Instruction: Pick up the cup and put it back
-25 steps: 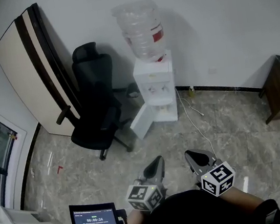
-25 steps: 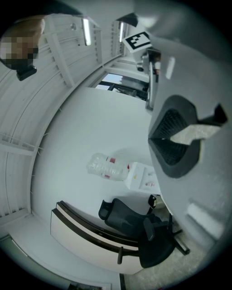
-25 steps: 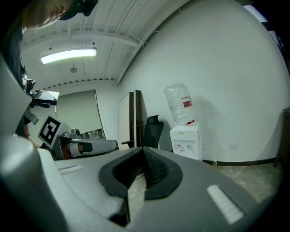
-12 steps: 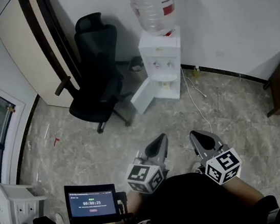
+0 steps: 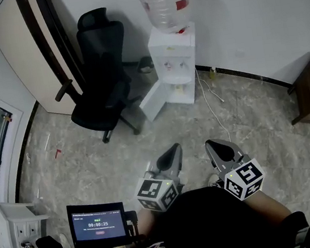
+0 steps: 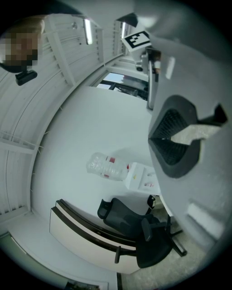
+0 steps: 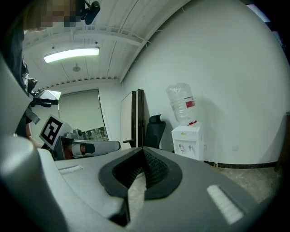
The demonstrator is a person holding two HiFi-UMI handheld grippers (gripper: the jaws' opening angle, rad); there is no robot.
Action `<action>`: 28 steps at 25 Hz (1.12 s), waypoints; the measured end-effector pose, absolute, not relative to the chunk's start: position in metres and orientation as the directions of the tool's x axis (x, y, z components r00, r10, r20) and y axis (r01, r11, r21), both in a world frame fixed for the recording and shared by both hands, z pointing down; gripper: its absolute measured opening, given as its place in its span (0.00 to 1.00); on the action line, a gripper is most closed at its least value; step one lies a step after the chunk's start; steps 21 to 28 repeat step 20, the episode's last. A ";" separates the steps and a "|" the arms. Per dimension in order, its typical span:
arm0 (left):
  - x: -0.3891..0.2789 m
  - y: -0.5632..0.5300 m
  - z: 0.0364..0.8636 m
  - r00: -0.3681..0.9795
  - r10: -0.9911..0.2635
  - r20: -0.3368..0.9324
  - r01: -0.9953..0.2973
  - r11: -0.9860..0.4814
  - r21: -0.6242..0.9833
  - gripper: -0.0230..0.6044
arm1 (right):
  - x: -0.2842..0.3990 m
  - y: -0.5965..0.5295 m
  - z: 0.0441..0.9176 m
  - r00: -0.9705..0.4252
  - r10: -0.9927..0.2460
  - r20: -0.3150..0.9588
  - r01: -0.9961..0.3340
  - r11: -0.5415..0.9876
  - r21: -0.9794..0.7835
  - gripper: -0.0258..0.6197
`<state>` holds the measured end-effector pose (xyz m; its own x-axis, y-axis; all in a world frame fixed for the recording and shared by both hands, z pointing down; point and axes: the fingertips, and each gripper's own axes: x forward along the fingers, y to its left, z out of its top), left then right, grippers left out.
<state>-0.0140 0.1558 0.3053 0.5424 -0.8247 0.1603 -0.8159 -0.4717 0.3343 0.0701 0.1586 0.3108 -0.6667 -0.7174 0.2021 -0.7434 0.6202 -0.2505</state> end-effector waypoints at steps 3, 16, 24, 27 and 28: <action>-0.012 0.156 0.304 0.545 -0.823 0.162 -0.815 -0.474 0.332 0.04 | 0.072 0.158 0.310 -0.666 -0.718 0.205 -0.744 0.618 -0.252 0.05; -0.006 0.156 0.303 0.554 -0.817 0.163 -0.811 -0.484 0.330 0.04 | 0.074 0.160 0.312 -0.670 -0.711 0.214 -0.741 0.623 -0.251 0.05; -0.005 0.155 0.302 0.555 -0.816 0.160 -0.810 -0.488 0.325 0.04 | 0.074 0.159 0.311 -0.673 -0.709 0.211 -0.738 0.627 -0.249 0.05; -0.005 0.155 0.302 0.555 -0.816 0.160 -0.810 -0.488 0.325 0.04 | 0.074 0.159 0.311 -0.673 -0.709 0.211 -0.738 0.627 -0.249 0.05; -0.005 0.155 0.302 0.555 -0.816 0.160 -0.810 -0.488 0.325 0.04 | 0.074 0.159 0.311 -0.673 -0.709 0.211 -0.738 0.627 -0.249 0.05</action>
